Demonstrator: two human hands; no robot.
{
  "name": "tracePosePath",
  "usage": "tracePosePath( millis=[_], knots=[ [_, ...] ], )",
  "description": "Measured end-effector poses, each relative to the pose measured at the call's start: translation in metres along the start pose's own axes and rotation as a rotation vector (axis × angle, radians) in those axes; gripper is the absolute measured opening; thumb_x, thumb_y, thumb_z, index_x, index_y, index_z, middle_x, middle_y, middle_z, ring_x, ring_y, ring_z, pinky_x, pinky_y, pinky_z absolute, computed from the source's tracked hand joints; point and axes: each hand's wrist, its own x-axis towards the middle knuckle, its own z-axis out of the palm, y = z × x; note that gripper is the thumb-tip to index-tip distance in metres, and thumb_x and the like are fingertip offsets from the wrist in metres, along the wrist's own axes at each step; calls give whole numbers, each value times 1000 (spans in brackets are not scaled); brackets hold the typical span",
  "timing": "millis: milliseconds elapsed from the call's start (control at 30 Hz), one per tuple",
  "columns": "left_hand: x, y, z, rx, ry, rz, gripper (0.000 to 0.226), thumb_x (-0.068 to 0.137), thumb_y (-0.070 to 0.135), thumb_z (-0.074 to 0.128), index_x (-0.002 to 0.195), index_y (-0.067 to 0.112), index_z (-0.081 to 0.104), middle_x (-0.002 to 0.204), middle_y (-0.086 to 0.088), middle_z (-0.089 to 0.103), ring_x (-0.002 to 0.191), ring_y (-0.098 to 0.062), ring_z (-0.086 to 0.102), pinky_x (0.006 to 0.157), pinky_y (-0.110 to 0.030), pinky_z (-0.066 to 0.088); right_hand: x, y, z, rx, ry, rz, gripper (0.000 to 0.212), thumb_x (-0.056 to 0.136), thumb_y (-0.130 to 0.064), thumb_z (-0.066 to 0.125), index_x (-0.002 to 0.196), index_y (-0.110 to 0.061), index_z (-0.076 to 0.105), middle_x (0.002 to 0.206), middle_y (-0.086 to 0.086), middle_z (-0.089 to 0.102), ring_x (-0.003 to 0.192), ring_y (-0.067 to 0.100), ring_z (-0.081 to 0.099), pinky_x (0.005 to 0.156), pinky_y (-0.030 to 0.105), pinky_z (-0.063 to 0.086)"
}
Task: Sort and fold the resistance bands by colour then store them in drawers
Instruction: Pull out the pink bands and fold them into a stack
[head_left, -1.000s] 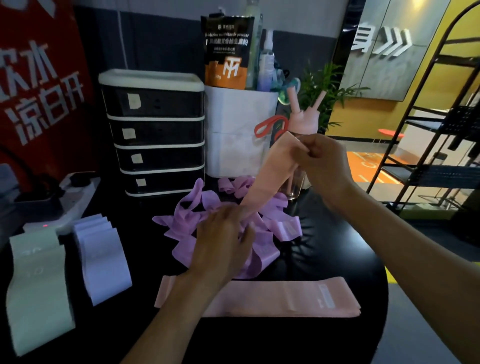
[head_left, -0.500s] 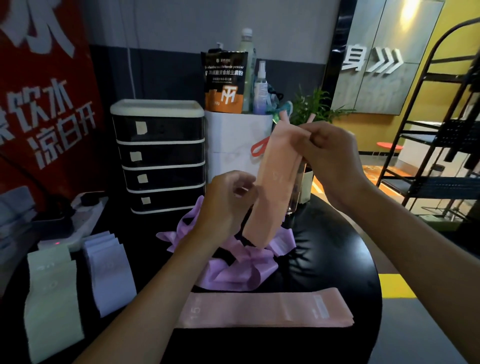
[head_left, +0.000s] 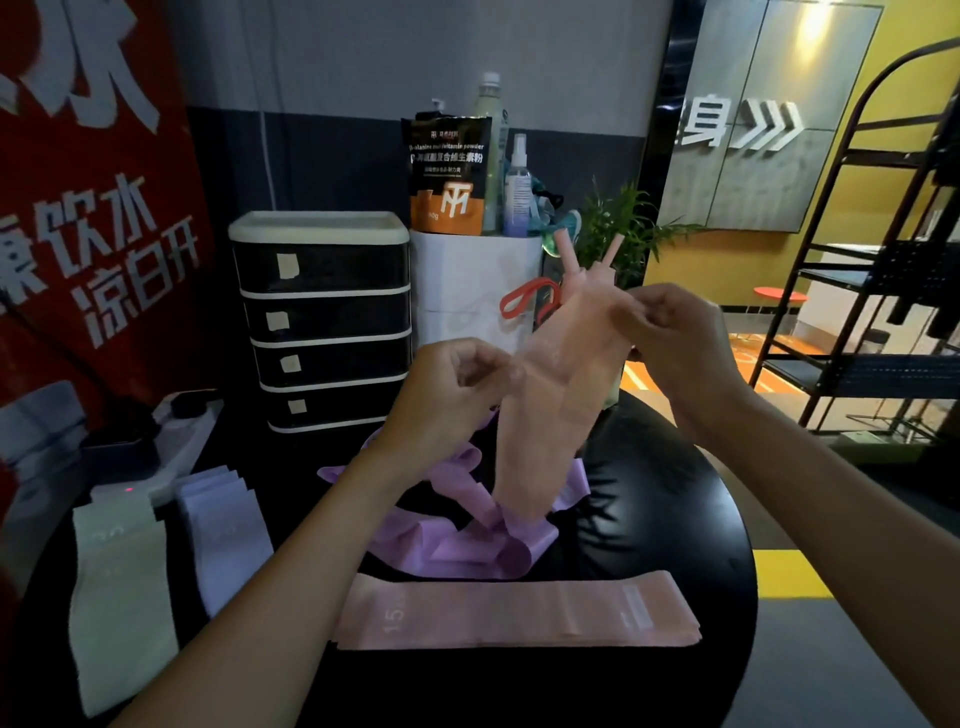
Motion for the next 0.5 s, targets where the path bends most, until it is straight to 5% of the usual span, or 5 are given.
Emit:
tracePosePath(
  millis=[100, 333, 500],
  knots=[
    [2, 9, -5, 18, 15, 77, 11, 90, 9, 71, 85, 18, 71, 81, 1, 75, 79, -8, 69, 79, -24, 56, -4, 8, 2, -97, 9, 3, 6, 92, -10, 65, 98, -9, 65, 89, 3, 64, 70, 3, 59, 58, 12, 47],
    [9, 19, -5, 87, -21, 143, 13, 89, 8, 72, 83, 20, 72, 84, 1, 76, 83, -10, 71, 84, -25, 57, -29, -5, 18, -171, -332, -142, 15, 88, -17, 71, 101, -9, 70, 89, 3, 69, 72, 4, 62, 61, 10, 48],
    [10, 23, -7, 143, -28, 144, 3, 89, 9, 72, 89, 12, 73, 87, -3, 76, 85, -14, 72, 82, -23, 56, -30, -7, 24, -190, -335, -191, 10, 90, -10, 68, 94, -6, 75, 86, 8, 73, 73, 16, 66, 62, 16, 50]
  ],
)
